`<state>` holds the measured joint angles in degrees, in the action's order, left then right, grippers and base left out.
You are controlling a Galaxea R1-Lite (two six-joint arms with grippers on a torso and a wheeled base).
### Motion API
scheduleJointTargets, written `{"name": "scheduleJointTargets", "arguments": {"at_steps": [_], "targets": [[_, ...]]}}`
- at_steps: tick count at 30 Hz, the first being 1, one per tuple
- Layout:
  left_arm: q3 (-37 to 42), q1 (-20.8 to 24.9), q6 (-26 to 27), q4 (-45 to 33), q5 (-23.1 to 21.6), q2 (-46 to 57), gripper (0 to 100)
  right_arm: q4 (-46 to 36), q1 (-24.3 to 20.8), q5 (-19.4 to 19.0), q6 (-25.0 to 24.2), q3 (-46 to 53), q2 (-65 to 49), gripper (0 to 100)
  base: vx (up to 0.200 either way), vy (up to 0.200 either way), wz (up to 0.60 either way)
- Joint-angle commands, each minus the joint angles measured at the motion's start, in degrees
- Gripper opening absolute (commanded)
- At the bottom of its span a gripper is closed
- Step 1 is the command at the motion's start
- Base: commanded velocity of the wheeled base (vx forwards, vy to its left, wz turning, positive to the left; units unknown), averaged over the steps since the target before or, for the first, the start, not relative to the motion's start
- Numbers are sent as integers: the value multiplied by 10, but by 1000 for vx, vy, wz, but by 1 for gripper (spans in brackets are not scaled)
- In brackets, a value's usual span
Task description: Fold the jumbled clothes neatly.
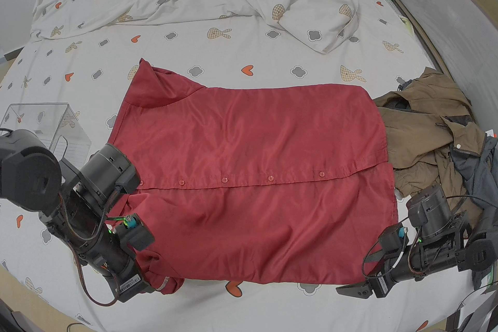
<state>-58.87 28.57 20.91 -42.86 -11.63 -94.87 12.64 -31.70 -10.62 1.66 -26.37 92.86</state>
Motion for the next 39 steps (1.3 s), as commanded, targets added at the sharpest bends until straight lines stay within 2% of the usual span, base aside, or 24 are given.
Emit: {"name": "scheduleJointTargets", "arguments": {"at_steps": [1,2,3,5,10,15,24,25,29,33,39], "targets": [[24,2,-1,-1,0,21,0,0,51,2,2,2,-5,100,0,0,0],[24,2,-1,-1,0,21,0,0,51,2,2,2,-5,100,0,0,0],[36,3,-2,-2,0,34,0,-1,85,1,2,4,-14,100,0,0,0],[47,9,-2,-2,0,43,0,-1,116,-2,1,22,-35,100,0,0,0],[72,29,-2,-2,-1,45,0,-1,164,-3,3,49,-43,100,0,0,0],[94,54,-4,-2,0,46,0,0,162,-6,2,58,-43,100,0,0,0],[114,61,-2,1,-1,43,0,0,149,-12,2,53,-42,100,0,0,0],[114,61,-1,1,-1,43,100,0,149,-12,2,53,-42,100,0,0,0],[112,80,-3,-1,-4,40,100,0,149,-12,2,54,-41,100,0,0,0],[110,79,-9,-2,-4,52,100,2,153,-12,1,53,-43,100,0,0,0],[83,34,-23,4,-4,107,100,2,169,-12,1,52,-36,100,0,0,0]]}}
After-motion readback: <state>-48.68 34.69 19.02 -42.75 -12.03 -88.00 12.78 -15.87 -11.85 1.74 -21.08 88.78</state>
